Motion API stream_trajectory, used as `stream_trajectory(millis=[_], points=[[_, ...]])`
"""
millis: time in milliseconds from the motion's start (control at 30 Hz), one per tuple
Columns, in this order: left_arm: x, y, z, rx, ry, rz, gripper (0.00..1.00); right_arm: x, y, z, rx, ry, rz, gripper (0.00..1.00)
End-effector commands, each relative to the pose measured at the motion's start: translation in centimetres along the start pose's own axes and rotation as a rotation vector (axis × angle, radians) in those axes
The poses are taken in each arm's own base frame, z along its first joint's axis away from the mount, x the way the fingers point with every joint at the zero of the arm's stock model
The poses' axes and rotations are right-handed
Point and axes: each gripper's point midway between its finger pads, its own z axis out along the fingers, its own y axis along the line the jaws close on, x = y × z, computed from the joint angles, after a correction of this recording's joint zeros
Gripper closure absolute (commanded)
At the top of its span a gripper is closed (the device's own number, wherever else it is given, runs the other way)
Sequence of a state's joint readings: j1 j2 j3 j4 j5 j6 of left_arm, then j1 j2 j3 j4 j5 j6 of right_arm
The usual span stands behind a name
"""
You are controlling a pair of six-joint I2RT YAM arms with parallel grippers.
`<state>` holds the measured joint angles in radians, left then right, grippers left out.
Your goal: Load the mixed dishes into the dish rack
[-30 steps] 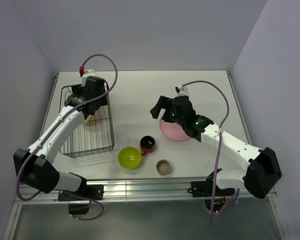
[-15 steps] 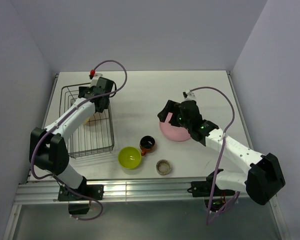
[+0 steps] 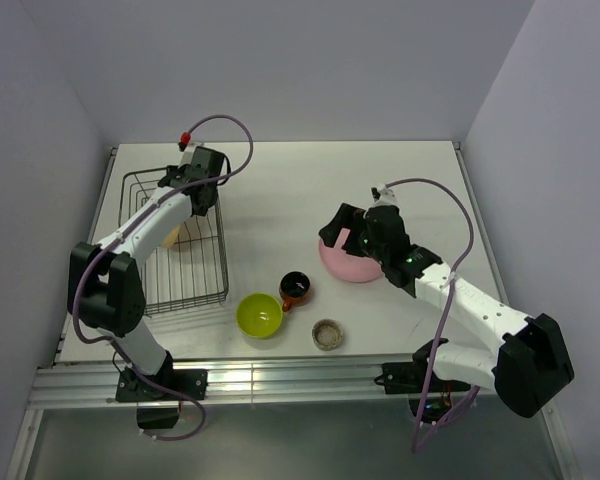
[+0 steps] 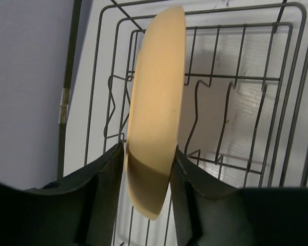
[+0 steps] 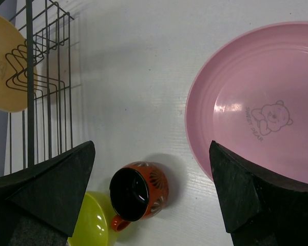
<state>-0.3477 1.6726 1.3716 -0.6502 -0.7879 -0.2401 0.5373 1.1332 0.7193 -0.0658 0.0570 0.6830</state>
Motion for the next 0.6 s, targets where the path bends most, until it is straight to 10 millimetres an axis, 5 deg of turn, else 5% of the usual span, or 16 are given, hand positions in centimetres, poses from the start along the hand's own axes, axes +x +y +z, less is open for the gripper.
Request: stream_trajectory(millis=[0,233,400,567], points=[[-2.6,-0.2,0.1,-0.003,-0.055,-0.029,0.56,-1.6,0.8,-0.8,-0.044,-0.058,0.004,0.0],[-3.0,-1.1,0.9,0.003,-0.034,-0.029,0.76,-2.1,0.4,-1.3,-0.039,-0.074,0.0,0.0],[-2.9,-1.0,1.2,-0.015,-0.026,-0.026,1.0,-2.5,0.3,-1.3,-0.036,-0.079,-0.005,0.0],[-3.7,-0.1,0.5,-0.032,-0.026,-0.037,1.0,-2.9,0.8,-1.3,-0.044,-0.071,-0.004,0.0]])
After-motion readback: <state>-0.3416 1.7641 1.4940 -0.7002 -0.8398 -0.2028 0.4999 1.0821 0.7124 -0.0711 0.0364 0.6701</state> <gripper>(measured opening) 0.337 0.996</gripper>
